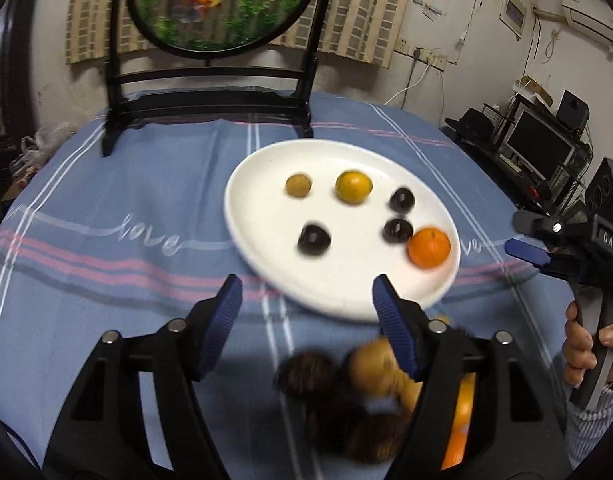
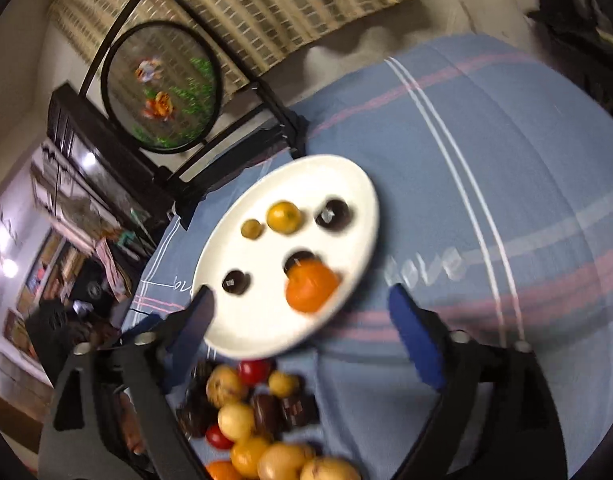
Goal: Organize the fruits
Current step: 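Withdraw both tools from the plate back over the fruit cluster, then grasp the large brown patterned fruit with the left tool and lift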
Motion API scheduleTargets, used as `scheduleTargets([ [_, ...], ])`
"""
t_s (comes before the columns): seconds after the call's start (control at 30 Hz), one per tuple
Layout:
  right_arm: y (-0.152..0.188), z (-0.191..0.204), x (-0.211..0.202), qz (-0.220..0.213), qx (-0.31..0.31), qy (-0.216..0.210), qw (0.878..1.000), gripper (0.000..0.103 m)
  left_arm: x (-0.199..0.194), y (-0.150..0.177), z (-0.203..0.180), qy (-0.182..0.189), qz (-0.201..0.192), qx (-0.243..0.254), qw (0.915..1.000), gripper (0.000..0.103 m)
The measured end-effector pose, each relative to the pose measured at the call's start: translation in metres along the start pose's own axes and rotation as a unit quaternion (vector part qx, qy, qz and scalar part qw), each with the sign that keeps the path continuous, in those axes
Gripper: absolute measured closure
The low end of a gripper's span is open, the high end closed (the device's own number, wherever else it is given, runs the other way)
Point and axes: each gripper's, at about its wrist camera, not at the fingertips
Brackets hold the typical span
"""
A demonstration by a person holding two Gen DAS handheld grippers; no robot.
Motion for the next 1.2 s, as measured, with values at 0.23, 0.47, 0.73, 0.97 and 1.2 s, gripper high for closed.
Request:
scheduleTargets([
  [0.23, 0.025, -0.031, -0.03, 0.001, 0.068, -0.011, 0.998, 0.009, -0.05, 0.042, -0.012, -0.024, -0.046, 0.028, 0.9983, 0.028],
  [0.47, 0.027, -0.031, -0.037, 0.002, 0.075, -0.021, 0.997, 0.008, -0.056, 0.073, -0.051, -0.058, -0.056, 0.131, 0.9881, 0.023],
  [0.73, 0.027, -0.024, -0.04, 0.0, 0.063, -0.029, 0.998, 0.008, -0.039, 0.072, -0.047, -0.051, -0.015, 0.123, 0.9909, 0.022],
  [0.97, 0.027, -0.023, -0.04, 0.0, 0.059, -0.027, 0.998, 0.008, -0.035, 0.073, -0.052, -0.043, -0.009, 0.128, 0.9909, 0.036],
  [1.2, 0.037, -0.016, -0.03, 0.032, 0.056, -0.046, 0.997, 0.008, -0.026, 0.074, -0.057, -0.02, 0.014, 0.13, 0.9912, 0.06],
])
Point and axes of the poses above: each gripper's, at about its wrist camera, not at the fingertips, and x roughly the way its jaws point, z to its left, y to its underside, and after that the axes turned 6 degrees about -z, right-handed
